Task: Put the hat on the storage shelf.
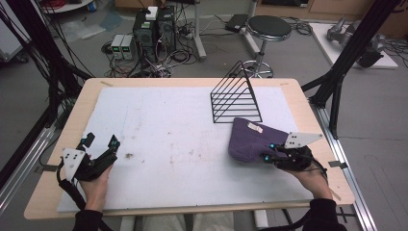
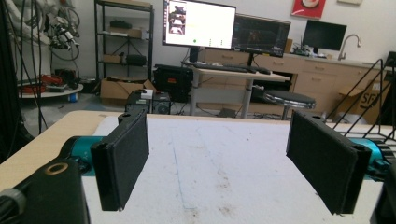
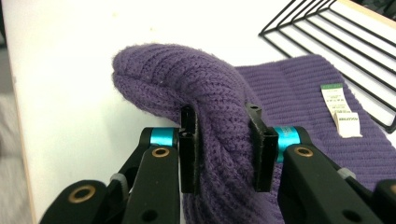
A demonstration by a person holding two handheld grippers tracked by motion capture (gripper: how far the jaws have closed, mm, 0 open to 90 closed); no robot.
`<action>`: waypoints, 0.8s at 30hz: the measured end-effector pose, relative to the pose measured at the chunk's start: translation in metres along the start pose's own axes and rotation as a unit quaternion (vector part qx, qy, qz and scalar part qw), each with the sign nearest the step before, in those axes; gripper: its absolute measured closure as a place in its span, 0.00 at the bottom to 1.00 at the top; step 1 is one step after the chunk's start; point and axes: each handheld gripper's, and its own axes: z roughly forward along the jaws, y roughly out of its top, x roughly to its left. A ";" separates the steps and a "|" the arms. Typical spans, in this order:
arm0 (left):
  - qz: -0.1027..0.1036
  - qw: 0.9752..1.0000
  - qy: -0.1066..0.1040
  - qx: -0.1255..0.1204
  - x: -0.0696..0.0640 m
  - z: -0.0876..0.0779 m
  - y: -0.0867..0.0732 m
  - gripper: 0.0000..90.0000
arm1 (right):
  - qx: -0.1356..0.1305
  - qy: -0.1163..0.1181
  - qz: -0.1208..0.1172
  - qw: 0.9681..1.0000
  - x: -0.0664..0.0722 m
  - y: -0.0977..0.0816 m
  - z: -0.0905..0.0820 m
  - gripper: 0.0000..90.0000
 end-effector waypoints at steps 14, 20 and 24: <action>-0.017 0.999 -0.023 0.041 0.004 0.002 0.010 0.17 | -0.024 -0.017 0.008 1.000 0.017 0.042 0.007 0.78; -0.027 0.998 -0.036 0.043 0.006 0.003 0.015 0.16 | -0.079 -0.014 0.018 0.997 0.016 0.062 0.001 0.79; -0.025 0.997 -0.057 0.045 0.003 0.005 0.019 0.16 | -0.104 -0.005 0.022 0.994 0.015 0.078 -0.002 0.79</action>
